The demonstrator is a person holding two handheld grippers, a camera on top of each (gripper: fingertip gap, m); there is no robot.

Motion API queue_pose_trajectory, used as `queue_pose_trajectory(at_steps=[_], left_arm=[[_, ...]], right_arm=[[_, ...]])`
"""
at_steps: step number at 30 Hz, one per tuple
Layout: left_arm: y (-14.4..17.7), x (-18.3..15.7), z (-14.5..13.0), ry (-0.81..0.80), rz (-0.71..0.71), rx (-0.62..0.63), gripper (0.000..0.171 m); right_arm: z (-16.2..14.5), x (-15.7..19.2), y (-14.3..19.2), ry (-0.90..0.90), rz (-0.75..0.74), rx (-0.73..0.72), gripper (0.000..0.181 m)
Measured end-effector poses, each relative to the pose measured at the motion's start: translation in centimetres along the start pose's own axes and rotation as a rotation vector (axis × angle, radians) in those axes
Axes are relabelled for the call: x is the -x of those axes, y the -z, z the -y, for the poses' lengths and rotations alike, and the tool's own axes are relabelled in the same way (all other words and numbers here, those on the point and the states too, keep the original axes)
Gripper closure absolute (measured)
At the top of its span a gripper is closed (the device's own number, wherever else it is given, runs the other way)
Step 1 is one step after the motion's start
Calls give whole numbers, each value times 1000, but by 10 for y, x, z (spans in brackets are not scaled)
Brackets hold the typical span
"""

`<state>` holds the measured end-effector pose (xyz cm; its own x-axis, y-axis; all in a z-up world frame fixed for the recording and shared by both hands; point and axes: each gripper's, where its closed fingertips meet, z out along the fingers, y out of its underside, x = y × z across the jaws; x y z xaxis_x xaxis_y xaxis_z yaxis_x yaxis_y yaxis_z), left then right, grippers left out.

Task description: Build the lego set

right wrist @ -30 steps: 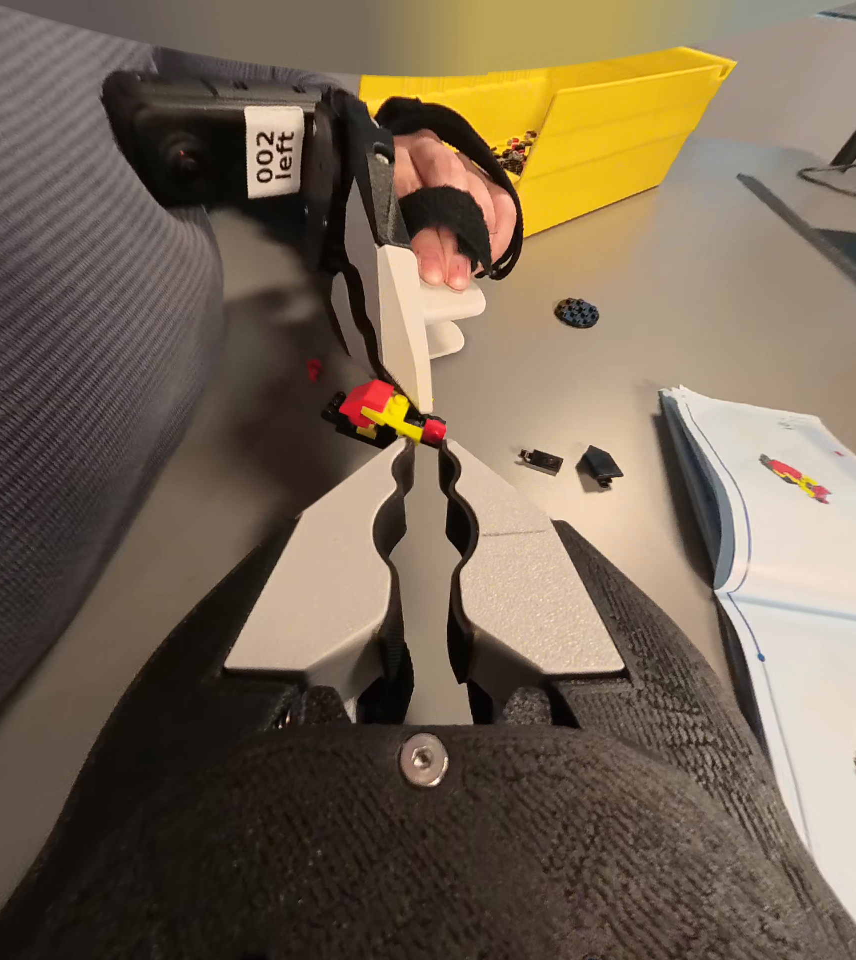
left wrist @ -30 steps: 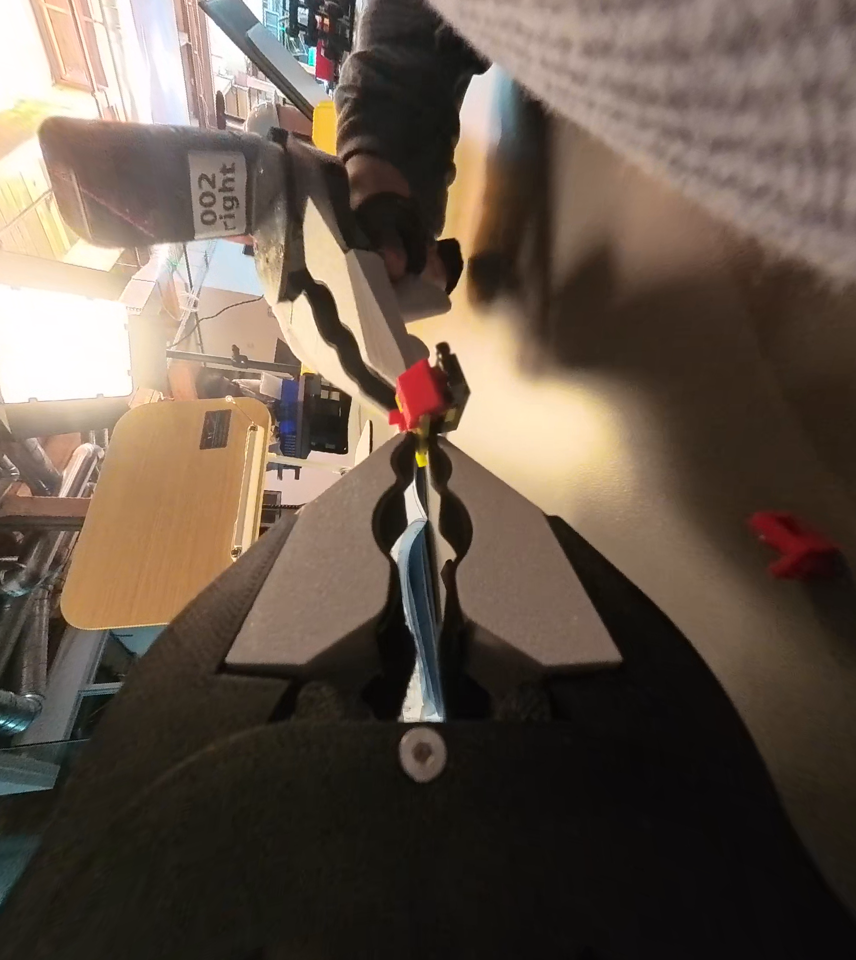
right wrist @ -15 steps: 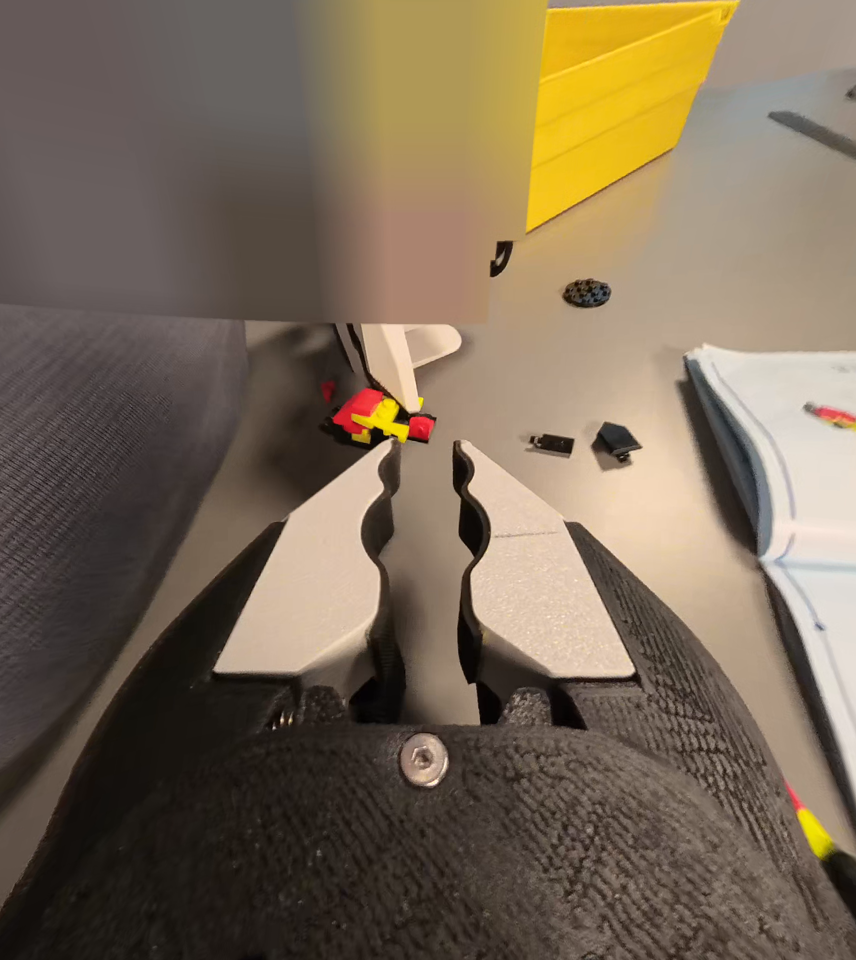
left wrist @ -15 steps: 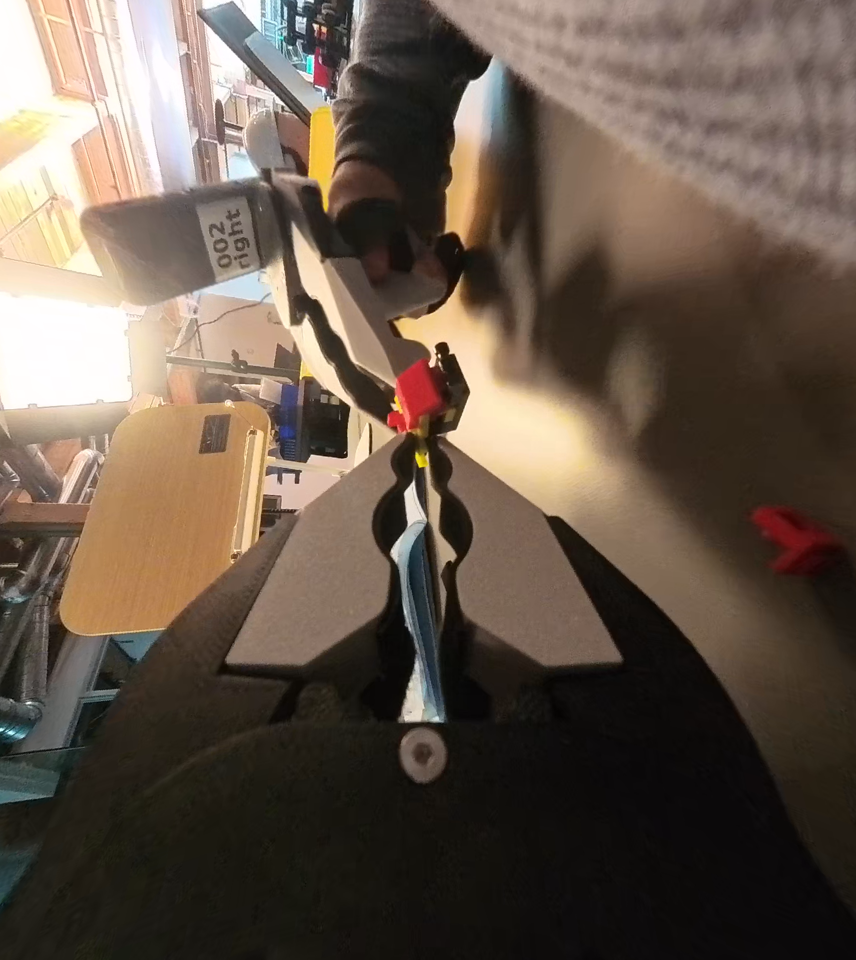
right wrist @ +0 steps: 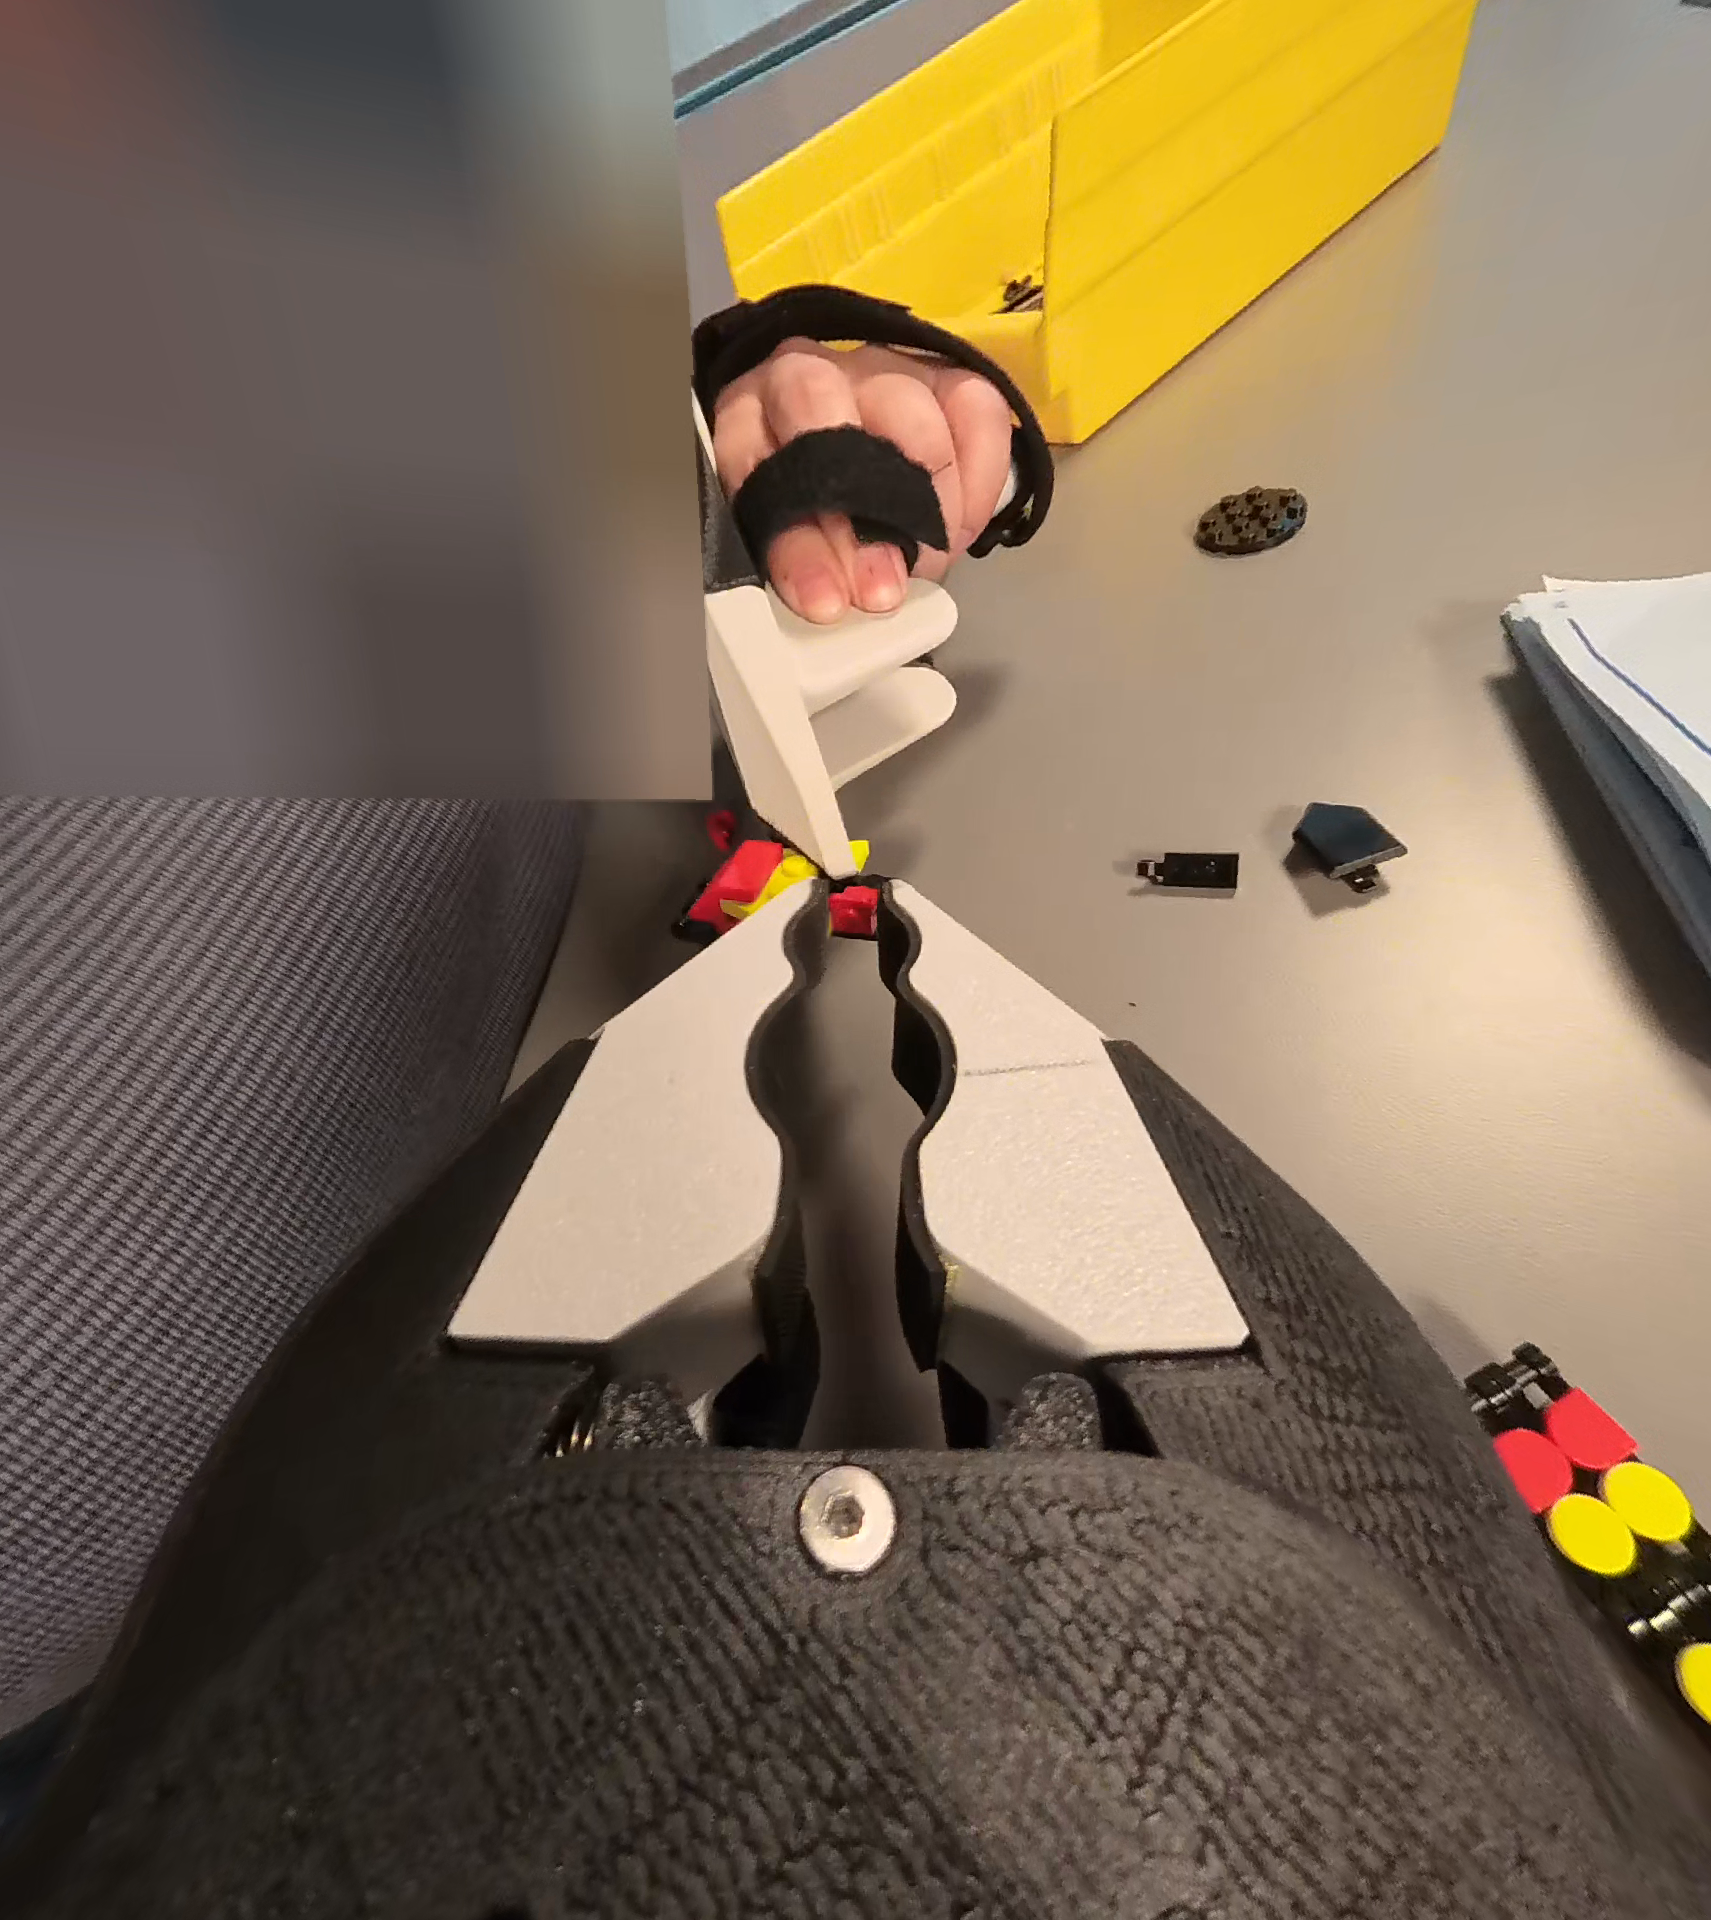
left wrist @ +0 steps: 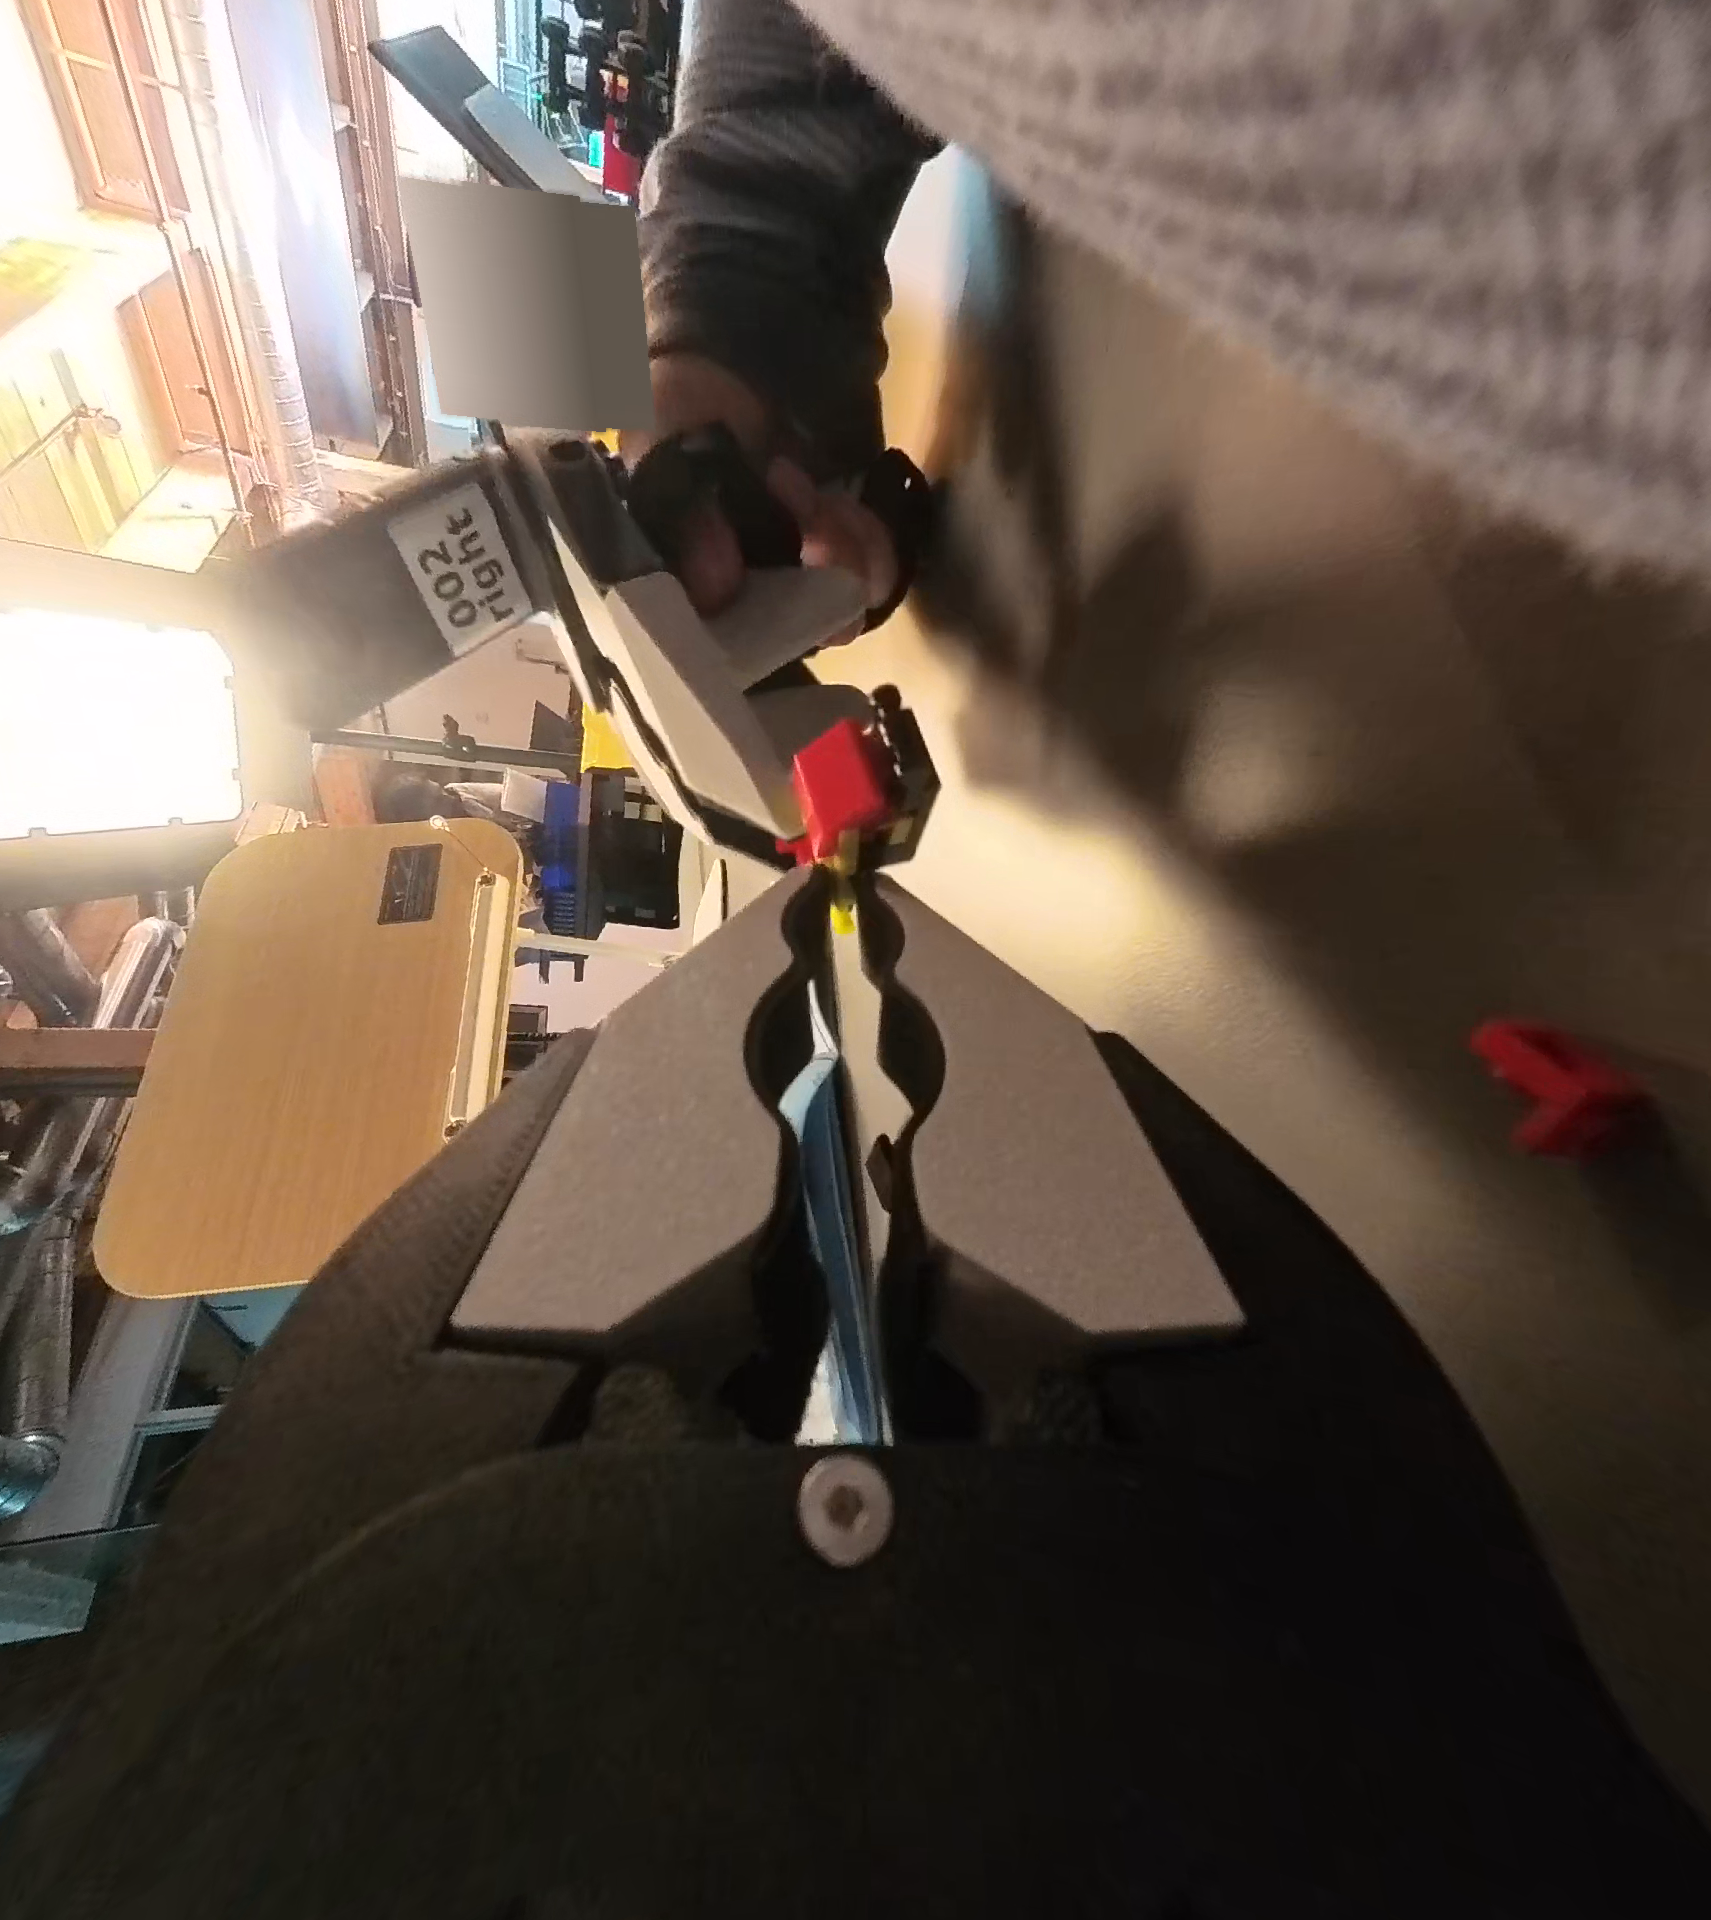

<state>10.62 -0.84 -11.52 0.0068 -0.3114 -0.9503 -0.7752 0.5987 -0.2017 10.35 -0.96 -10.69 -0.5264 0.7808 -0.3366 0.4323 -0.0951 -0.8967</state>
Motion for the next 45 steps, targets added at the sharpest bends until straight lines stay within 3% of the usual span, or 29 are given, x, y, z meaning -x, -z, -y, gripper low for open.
queue_pose_trajectory(at_steps=[15,18,21,24,29,36,45], left_arm=[[0,-2,2,4,-4,-5,168],[0,0,-5,26,5,25,168],[-1,0,-12,66,1,58,168],[-3,-1,-22,119,-4,113,168],[-5,-8,-33,184,-41,187,167],[-7,-11,-39,245,-50,262,167],[-8,-13,-40,263,-61,267,167]], right_arm=[[1,1,0,-6,26,1,174],[8,1,7,165,-31,-37,150],[0,-6,8,479,-191,74,140],[-5,-3,1,748,-291,162,134],[-5,-4,-6,1017,-432,245,134],[-9,-18,-12,1254,-606,395,159],[-8,-20,-15,1249,-637,388,163]])
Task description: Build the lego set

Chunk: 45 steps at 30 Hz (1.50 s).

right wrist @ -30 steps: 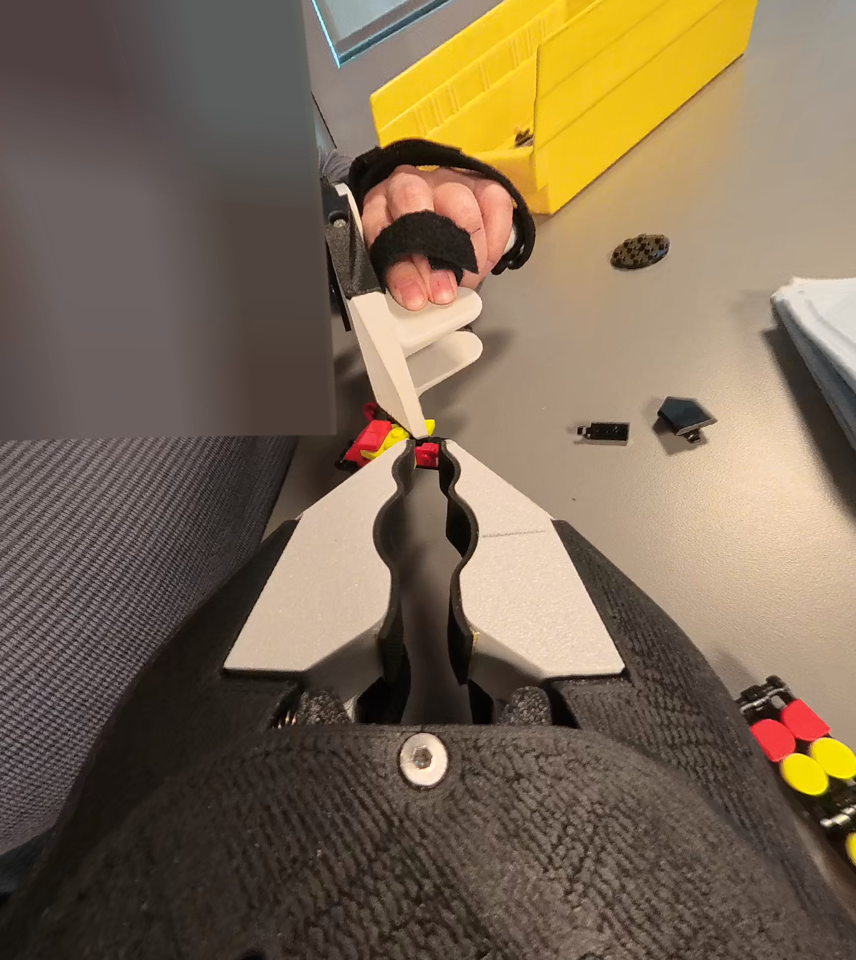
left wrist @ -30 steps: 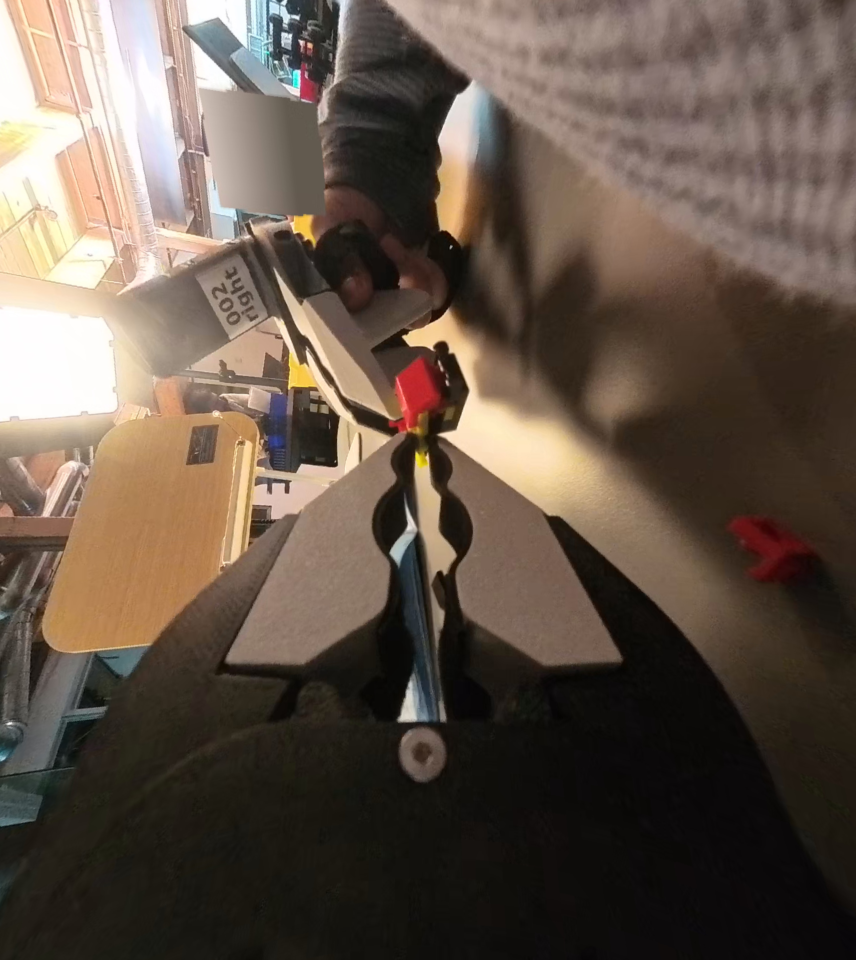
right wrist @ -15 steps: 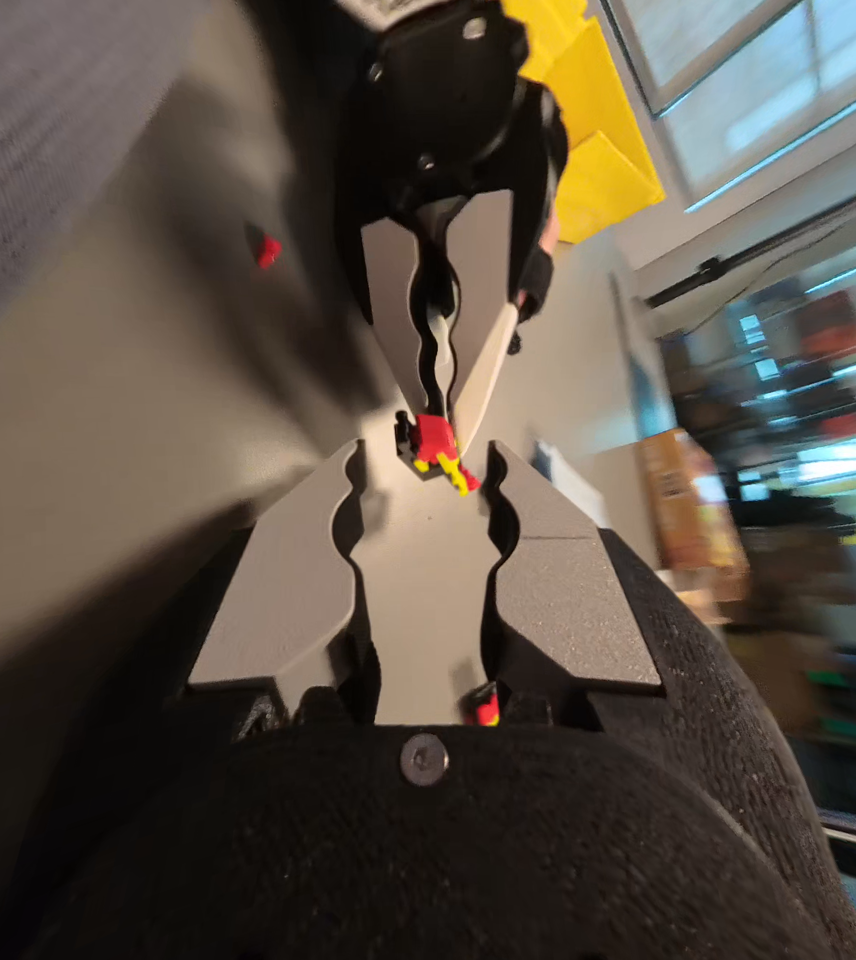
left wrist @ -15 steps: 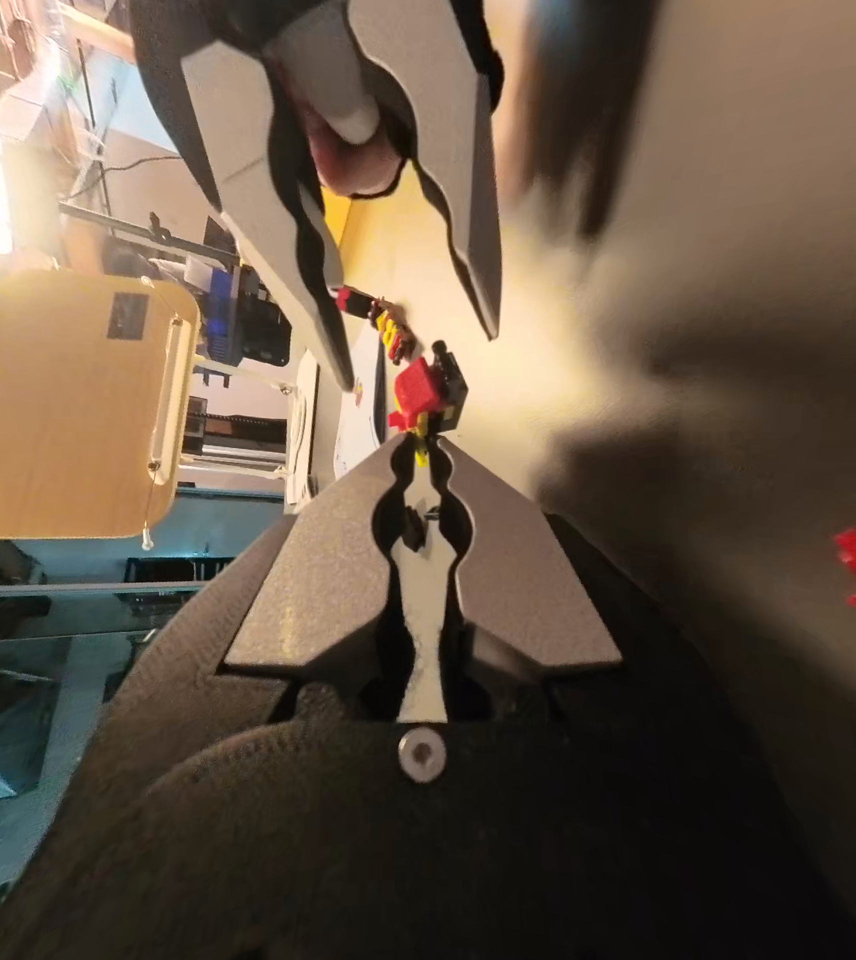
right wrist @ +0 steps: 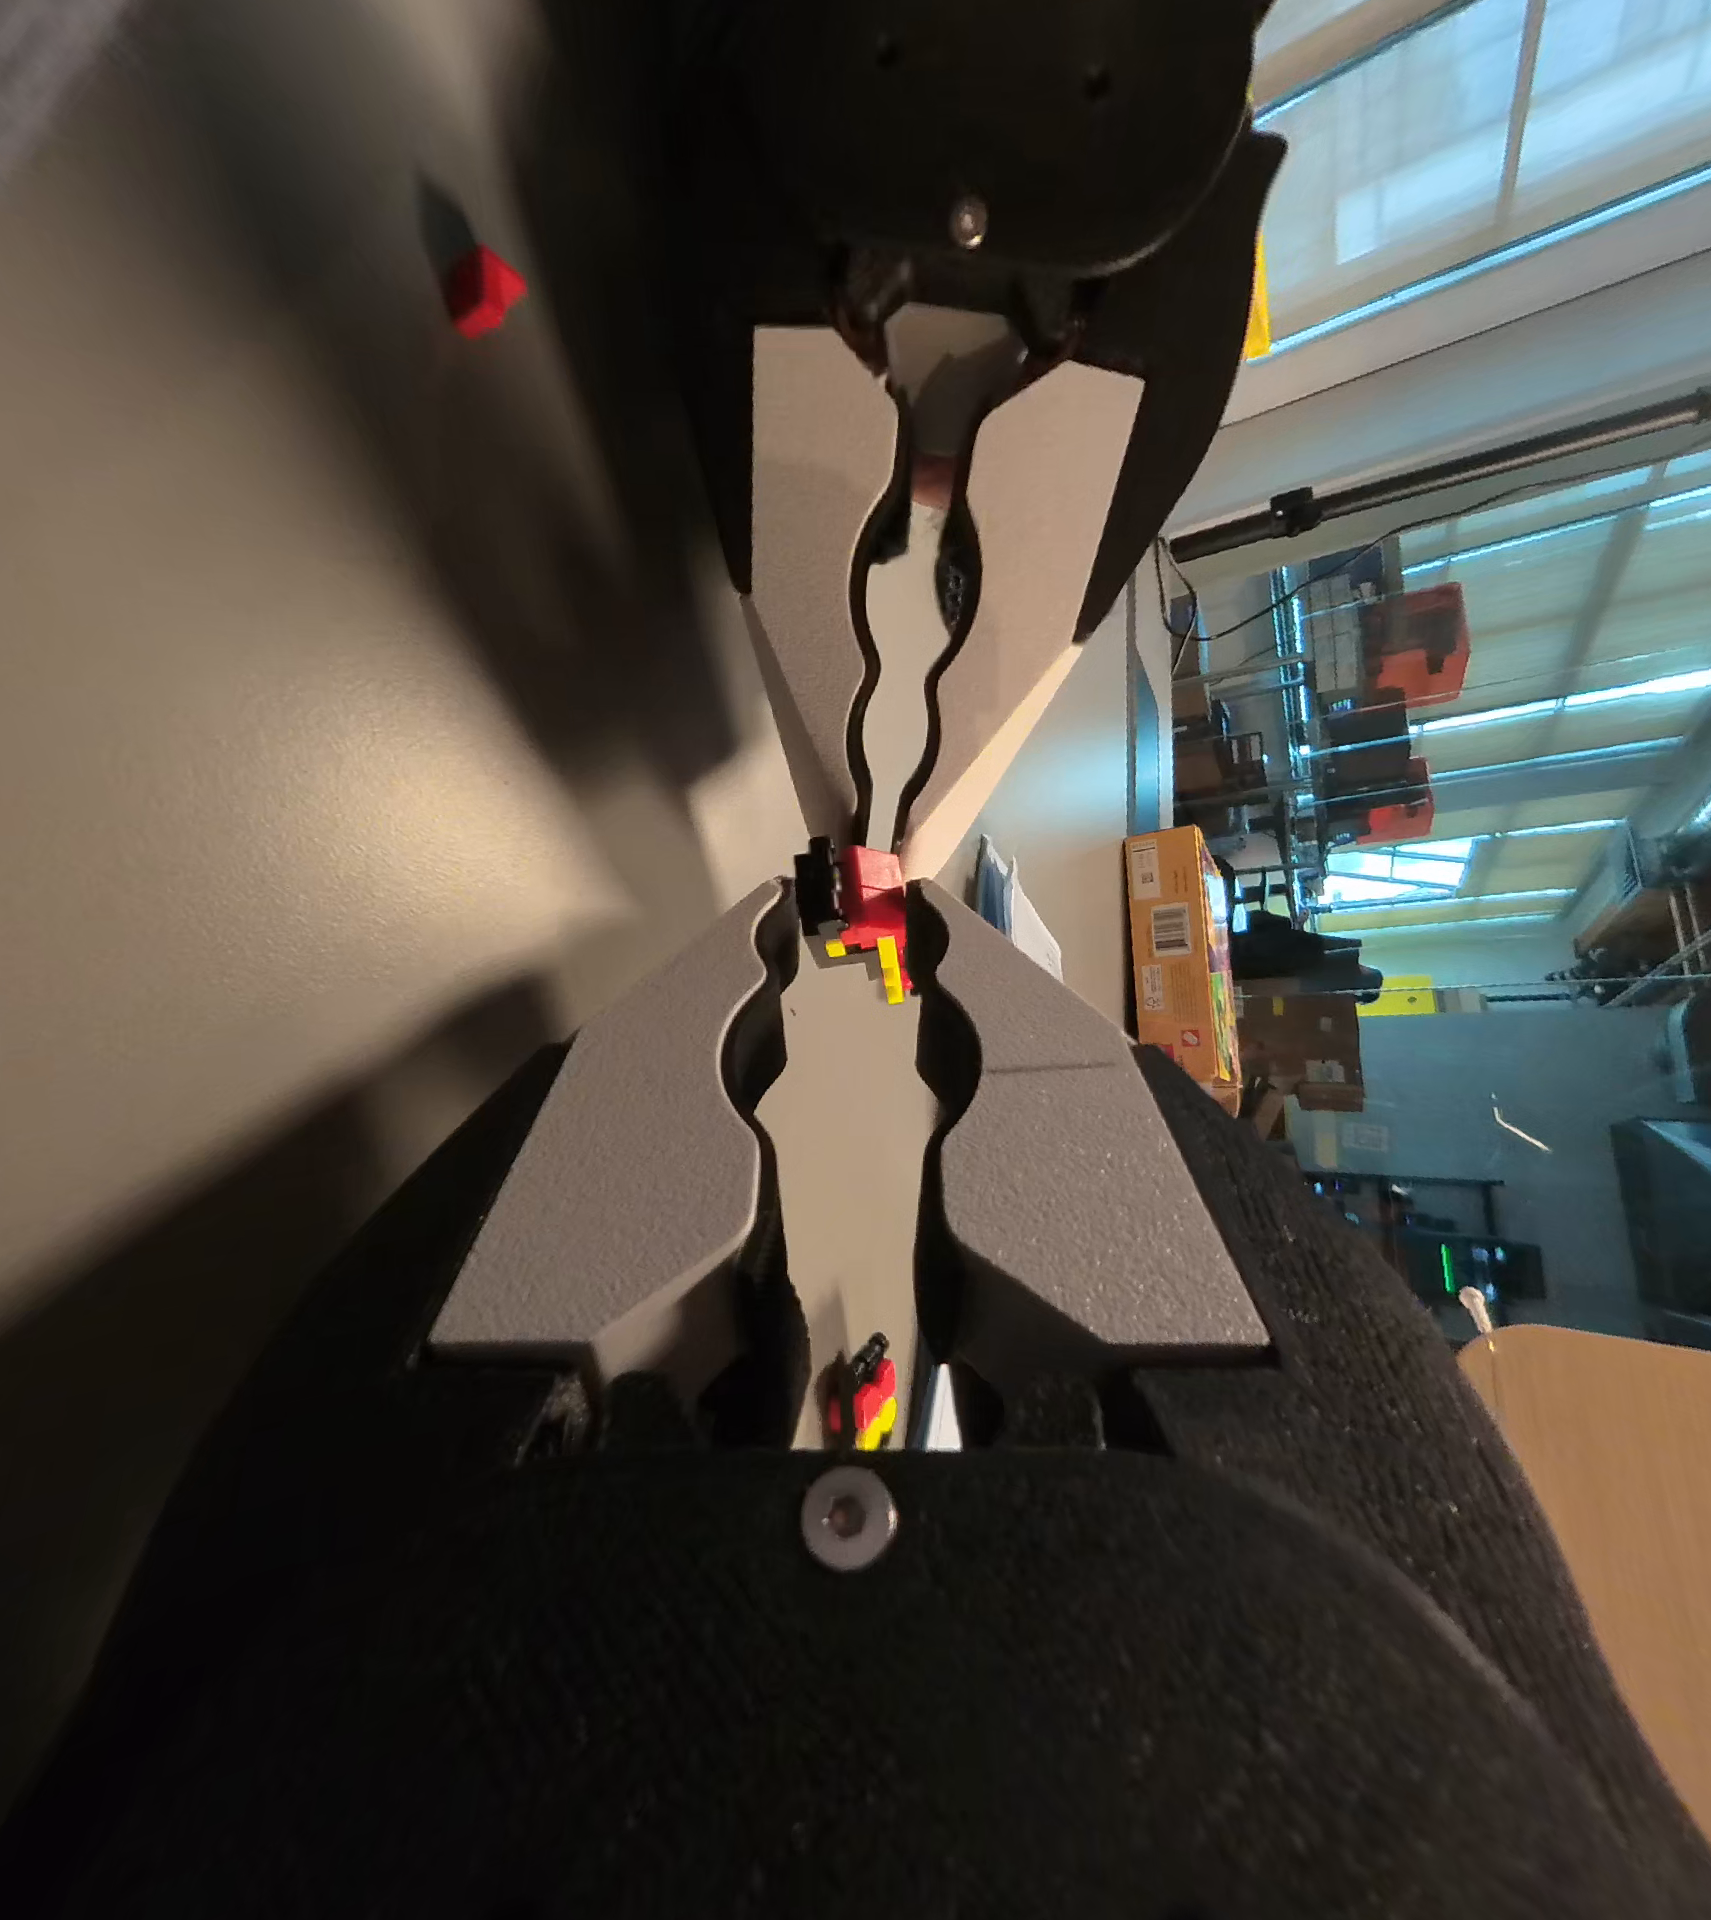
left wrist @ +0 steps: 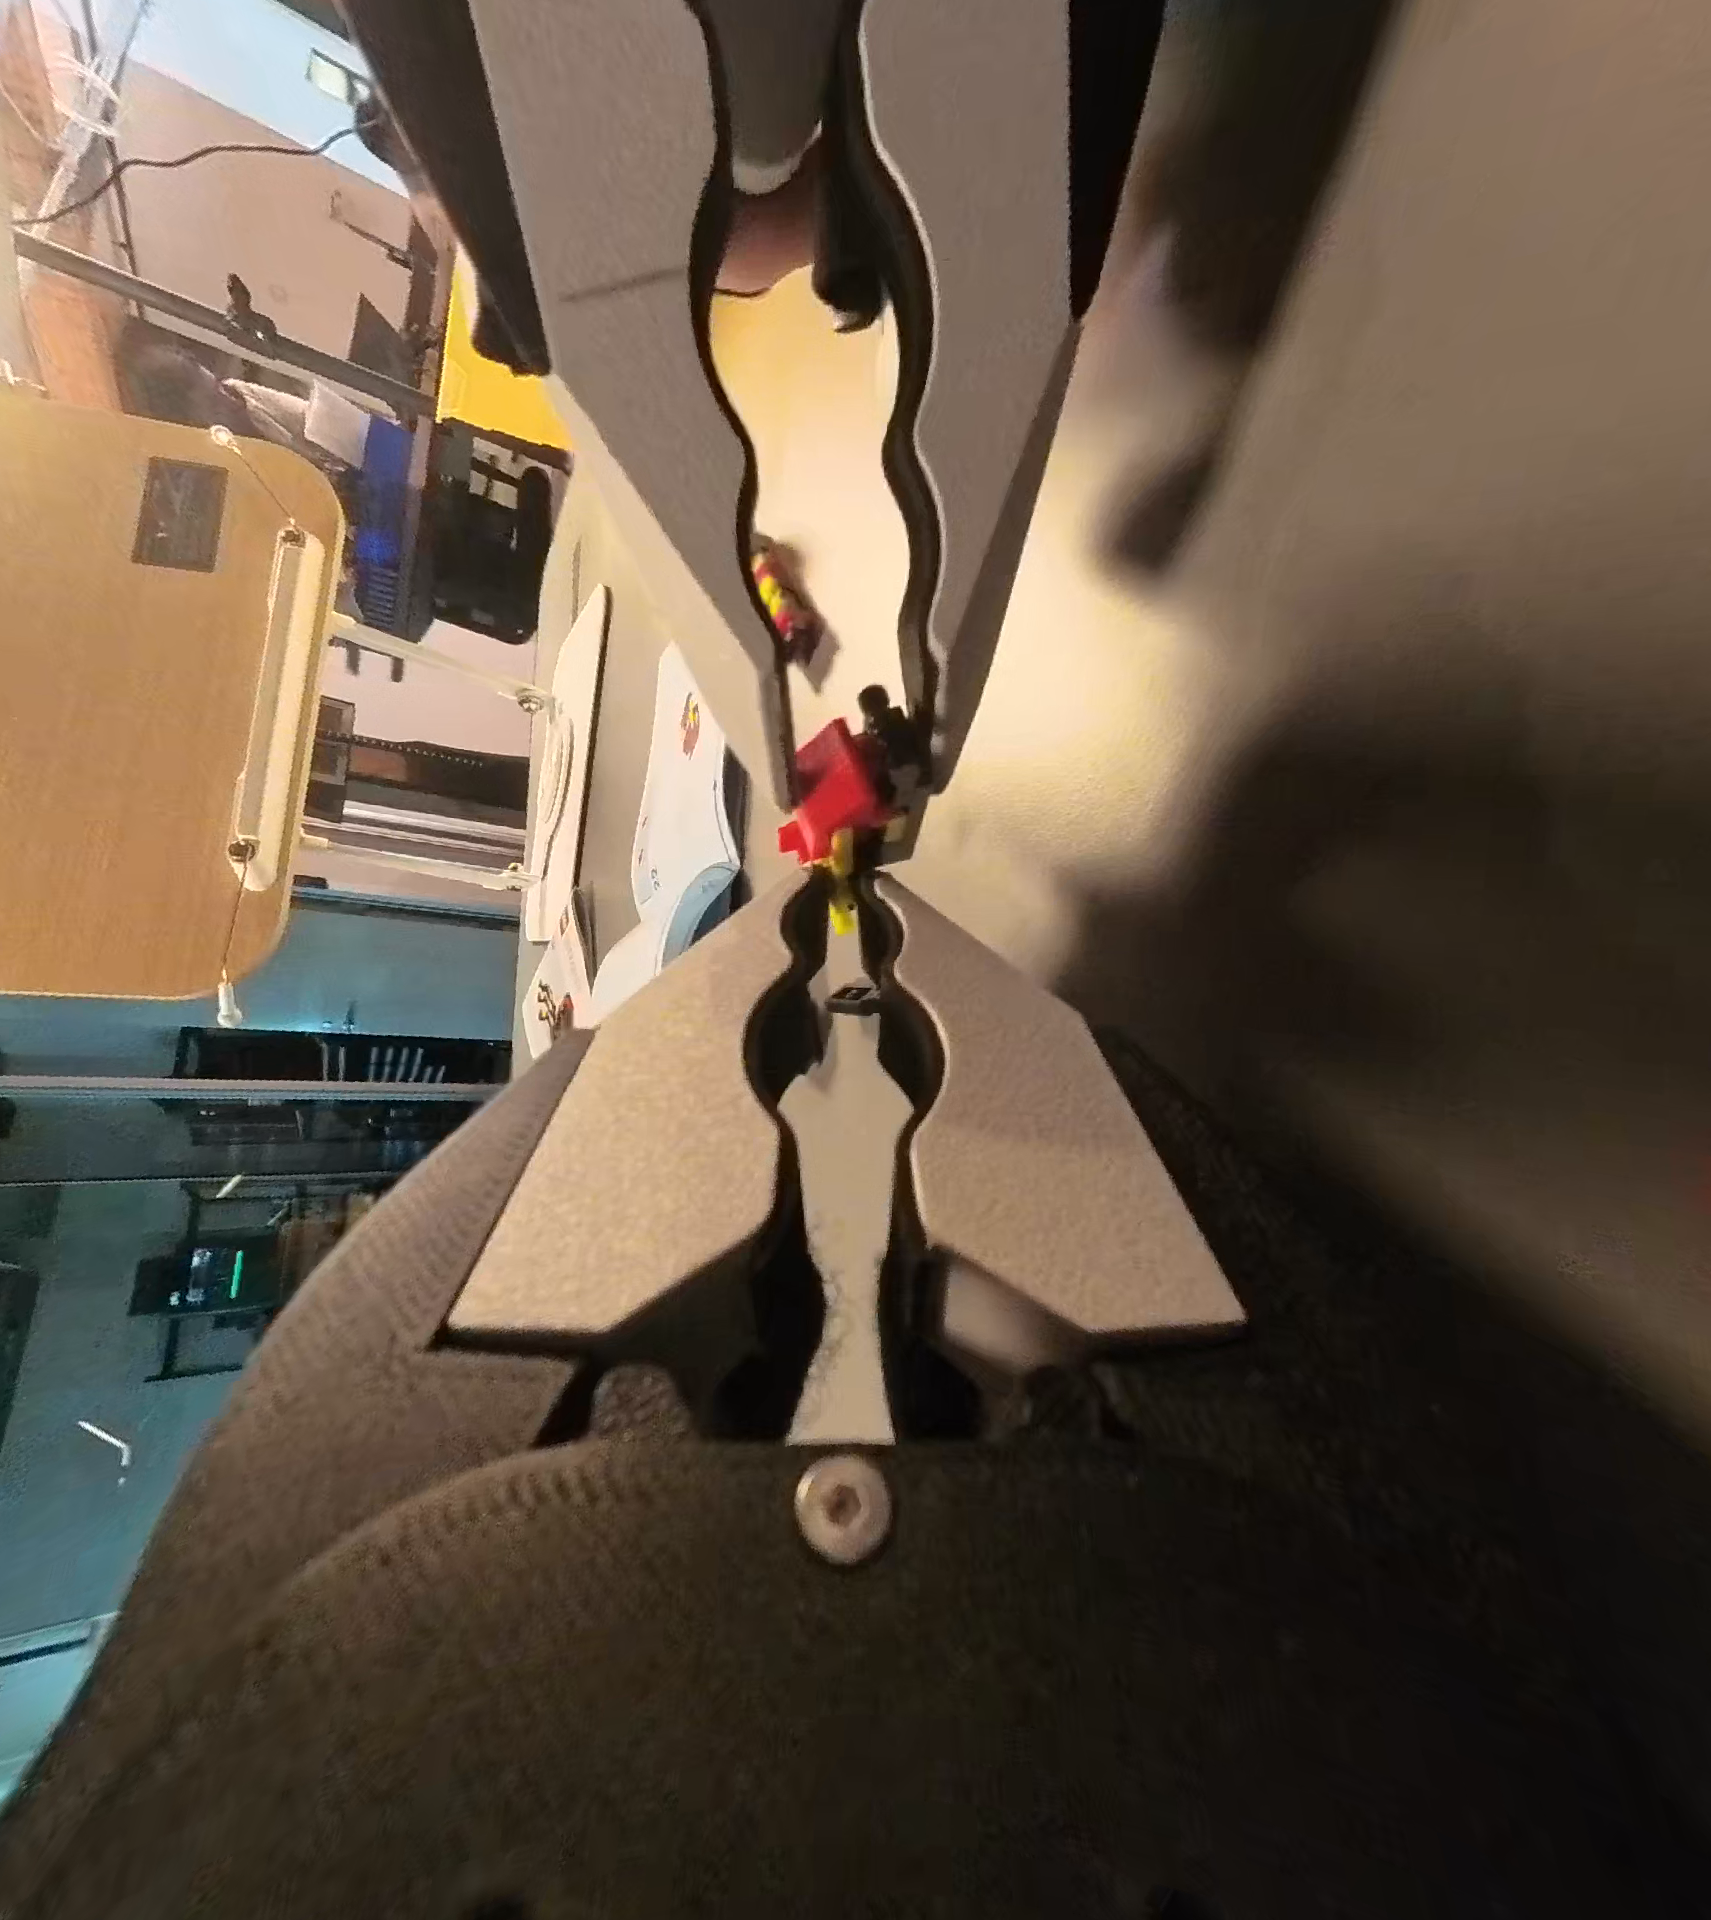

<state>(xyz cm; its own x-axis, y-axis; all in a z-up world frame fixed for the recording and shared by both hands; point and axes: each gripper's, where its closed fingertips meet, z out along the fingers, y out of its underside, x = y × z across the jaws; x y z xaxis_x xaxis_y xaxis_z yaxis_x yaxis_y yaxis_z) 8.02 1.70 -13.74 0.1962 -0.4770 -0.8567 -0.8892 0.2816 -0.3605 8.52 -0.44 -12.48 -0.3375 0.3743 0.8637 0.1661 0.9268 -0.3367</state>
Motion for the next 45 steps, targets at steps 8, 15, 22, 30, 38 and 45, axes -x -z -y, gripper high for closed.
queue_pose_trajectory(at_steps=[8,15,22,30,38,45], left_arm=[[10,4,-20,164,-30,81,130],[72,-35,13,757,-524,-46,117],[102,-58,29,1050,-429,37,140],[95,-77,25,1040,-314,213,154],[90,-78,31,999,-362,175,164],[67,-66,31,949,-359,157,164]], right_arm=[[-10,-11,6,-45,-94,1,171],[-10,-10,10,-73,-128,-101,171],[13,-1,9,1,-58,-292,171],[36,21,28,80,42,-462,172],[40,34,42,107,129,-507,171],[40,26,43,59,115,-521,171]])
